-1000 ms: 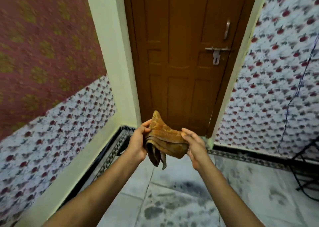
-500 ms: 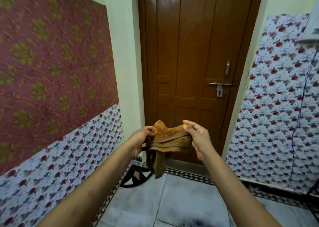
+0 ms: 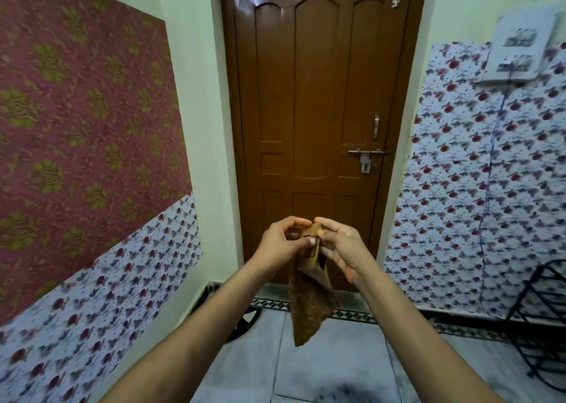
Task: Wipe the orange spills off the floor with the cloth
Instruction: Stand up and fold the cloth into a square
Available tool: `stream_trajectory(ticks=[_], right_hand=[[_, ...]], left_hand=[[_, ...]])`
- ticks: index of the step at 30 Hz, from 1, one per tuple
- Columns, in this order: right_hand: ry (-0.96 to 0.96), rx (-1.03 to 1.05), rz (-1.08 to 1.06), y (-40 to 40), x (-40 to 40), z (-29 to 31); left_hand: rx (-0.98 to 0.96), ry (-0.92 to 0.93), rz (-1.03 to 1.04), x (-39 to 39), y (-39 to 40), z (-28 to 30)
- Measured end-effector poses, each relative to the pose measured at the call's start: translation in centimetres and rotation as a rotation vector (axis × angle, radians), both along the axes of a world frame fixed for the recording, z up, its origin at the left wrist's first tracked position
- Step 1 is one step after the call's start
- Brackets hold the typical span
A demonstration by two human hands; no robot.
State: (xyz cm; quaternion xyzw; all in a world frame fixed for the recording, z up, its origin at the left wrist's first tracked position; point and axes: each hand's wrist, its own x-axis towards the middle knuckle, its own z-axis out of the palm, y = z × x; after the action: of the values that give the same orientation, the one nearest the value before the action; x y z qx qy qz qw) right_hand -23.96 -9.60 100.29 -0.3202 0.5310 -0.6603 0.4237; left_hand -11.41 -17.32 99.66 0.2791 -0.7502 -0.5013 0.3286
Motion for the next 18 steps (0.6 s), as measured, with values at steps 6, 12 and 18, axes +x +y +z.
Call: stream_trajectory(ticks=[6,12,18], right_hand=[[0.012,-0.048,0.048,1.3,-1.0,0.5],[0.177,-0.063,-0.056,2.7,-2.3,0.1],[0.523,-0.108,-0.208,4.0,-3.8,0.0]], left_hand=[[-0.329,-0.003,0.162,-1.3,0.9,0.6],[-0.098,0.052,0.218,-3.1,0.9,1.0],[0.215,0.200,0.214,-4.7,2.6,1.2]])
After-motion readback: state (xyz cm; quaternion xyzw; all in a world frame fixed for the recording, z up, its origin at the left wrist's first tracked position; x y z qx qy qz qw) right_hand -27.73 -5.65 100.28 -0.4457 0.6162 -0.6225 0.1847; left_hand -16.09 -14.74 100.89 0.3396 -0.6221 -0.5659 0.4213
